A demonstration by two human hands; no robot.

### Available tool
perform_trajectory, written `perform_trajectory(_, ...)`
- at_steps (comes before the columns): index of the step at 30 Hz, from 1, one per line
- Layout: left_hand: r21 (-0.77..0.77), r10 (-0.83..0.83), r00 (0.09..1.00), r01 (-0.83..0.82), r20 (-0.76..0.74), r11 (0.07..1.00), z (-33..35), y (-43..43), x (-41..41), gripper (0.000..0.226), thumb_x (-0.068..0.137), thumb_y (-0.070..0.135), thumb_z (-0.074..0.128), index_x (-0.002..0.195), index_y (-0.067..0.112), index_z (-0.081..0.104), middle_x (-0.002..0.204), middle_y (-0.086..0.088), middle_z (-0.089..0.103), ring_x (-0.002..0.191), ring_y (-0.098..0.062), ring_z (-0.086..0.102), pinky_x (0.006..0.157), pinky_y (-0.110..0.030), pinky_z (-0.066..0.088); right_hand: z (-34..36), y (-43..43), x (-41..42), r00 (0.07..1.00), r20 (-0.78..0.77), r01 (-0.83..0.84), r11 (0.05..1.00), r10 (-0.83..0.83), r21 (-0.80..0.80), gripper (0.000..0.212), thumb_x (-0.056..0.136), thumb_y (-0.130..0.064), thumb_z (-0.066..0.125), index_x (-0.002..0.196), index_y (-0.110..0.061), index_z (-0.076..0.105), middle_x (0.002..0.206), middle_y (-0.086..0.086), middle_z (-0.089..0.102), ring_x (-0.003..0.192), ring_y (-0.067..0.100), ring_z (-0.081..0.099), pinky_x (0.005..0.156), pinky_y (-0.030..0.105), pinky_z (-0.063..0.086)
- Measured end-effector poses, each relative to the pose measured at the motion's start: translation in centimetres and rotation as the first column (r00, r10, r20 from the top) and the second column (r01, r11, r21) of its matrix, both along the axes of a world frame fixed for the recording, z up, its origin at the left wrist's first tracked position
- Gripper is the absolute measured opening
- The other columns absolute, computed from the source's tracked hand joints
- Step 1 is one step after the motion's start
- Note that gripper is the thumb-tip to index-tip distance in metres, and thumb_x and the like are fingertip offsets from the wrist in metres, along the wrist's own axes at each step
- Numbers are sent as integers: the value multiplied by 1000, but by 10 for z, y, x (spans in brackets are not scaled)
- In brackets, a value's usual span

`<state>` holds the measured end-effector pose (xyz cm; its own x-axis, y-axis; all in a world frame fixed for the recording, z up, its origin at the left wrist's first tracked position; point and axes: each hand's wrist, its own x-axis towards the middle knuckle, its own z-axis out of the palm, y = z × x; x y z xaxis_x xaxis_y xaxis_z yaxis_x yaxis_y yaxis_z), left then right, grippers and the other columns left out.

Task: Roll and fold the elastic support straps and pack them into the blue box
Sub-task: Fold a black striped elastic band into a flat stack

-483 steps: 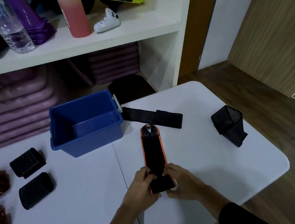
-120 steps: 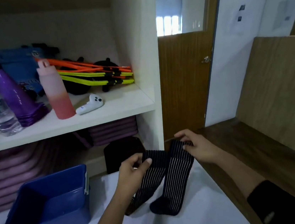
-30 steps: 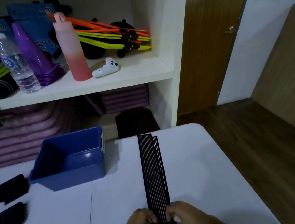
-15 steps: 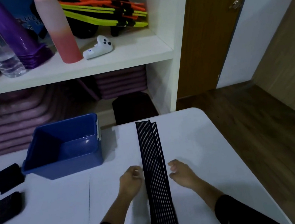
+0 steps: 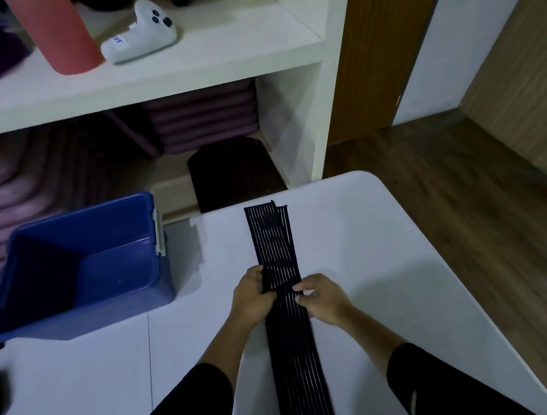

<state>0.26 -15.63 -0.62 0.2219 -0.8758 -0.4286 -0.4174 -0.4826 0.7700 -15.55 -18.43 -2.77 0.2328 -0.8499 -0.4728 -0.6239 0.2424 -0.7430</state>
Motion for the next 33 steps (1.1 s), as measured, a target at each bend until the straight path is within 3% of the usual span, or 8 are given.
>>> perform_trajectory(1,-9,-1,1000,1,9,1000,-2,-3,0,51,79,-1,57,127,13,46,120,-4,57,107,-15,54,87,-19,37,-2,-3,0,1000,0,13,1000,-13,-6,22,80,-17,65,79,-39,58,100,0,60,100,25,63,93,44,51)
perform_trajectory(5,-17,103,992,-102,73,995,-5,-27,11,47,79,4,59,123,16,49,124,-7,55,112,-22,53,86,-18,35,-6,-29,2,992,-1,127,991,-127,-38,28,82,-7,60,110,-11,61,95,0,55,89,24,60,92,48,50)
perform_trajectory(10,-33,83,994,-81,74,996,0,-70,28,55,82,4,60,133,14,41,132,-10,49,122,-24,46,88,-18,32,2,-72,21,994,-51,90,993,-94,-75,50,89,-21,57,136,-13,41,131,6,53,114,25,56,101,31,40)
perform_trajectory(13,-21,88,995,-88,49,996,-2,-94,35,57,83,4,60,135,14,39,134,-8,48,123,-24,46,89,-20,33,0,-98,34,990,36,138,990,-137,-25,57,92,-20,56,143,-13,32,141,9,43,118,24,54,89,23,39)
perform_trajectory(19,-36,28,1000,-28,-1,999,-10,-125,34,60,81,1,62,135,12,41,134,-5,51,122,-22,49,97,-25,38,-3,-128,50,963,146,224,974,-227,37,57,92,-16,57,143,-14,32,141,6,44,120,22,52,85,21,38)
perform_trajectory(24,8,-28,999,28,-43,1000,-20,-135,33,62,82,5,61,137,22,40,133,-4,50,113,-16,53,87,-20,42,-2,-133,53,901,350,236,966,-258,106,43,89,1,55,130,-5,43,123,11,56,90,19,59,80,29,48)
perform_trajectory(28,-52,-42,990,49,131,997,-24,-120,37,56,78,7,66,131,18,48,133,-9,46,121,-24,48,101,-27,39,-6,-114,38,967,178,192,980,-179,-57,50,87,-8,62,133,-15,45,130,4,50,107,18,52,87,25,41)
perform_trajectory(33,-86,-23,981,41,192,996,-21,-61,28,49,77,6,66,122,19,53,115,-6,44,97,-13,49,82,-11,32,-7,-59,13,1000,26,-2,984,7,-177,47,81,-9,67,126,-15,54,125,10,53,94,18,57,78,18,38)
